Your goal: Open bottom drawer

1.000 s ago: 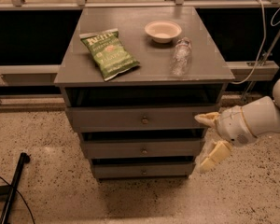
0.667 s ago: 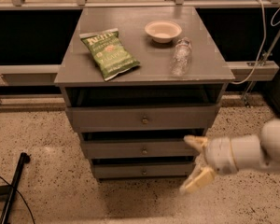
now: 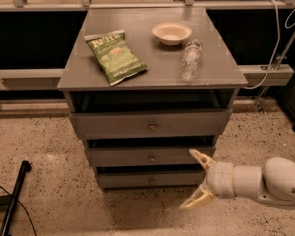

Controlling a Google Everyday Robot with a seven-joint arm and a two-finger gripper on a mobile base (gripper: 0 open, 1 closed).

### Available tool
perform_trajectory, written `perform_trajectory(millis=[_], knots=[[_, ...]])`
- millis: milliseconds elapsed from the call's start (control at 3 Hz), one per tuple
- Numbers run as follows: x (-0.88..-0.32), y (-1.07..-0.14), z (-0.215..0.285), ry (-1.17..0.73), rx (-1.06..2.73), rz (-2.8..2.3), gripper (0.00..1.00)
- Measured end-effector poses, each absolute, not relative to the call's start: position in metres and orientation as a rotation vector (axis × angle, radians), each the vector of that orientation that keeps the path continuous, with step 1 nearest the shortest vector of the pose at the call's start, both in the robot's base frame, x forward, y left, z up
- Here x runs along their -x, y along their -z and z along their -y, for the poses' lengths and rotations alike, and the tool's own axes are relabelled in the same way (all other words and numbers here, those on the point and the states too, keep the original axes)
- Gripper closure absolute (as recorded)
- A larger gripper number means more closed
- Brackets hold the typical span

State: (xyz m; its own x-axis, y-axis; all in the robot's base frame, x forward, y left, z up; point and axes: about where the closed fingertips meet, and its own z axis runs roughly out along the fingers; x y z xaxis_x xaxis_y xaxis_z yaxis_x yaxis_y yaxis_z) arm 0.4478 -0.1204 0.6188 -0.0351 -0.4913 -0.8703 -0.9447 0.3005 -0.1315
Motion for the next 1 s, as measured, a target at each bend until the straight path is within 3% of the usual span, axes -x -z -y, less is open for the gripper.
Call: perform_trajectory(millis=[667, 1000], knots=[[-0.486, -0.543, 0.117, -0.462, 1.378, -1.686, 0.0], [-0.492, -0.48, 0.128, -0.466, 1.377, -1.648, 0.0]])
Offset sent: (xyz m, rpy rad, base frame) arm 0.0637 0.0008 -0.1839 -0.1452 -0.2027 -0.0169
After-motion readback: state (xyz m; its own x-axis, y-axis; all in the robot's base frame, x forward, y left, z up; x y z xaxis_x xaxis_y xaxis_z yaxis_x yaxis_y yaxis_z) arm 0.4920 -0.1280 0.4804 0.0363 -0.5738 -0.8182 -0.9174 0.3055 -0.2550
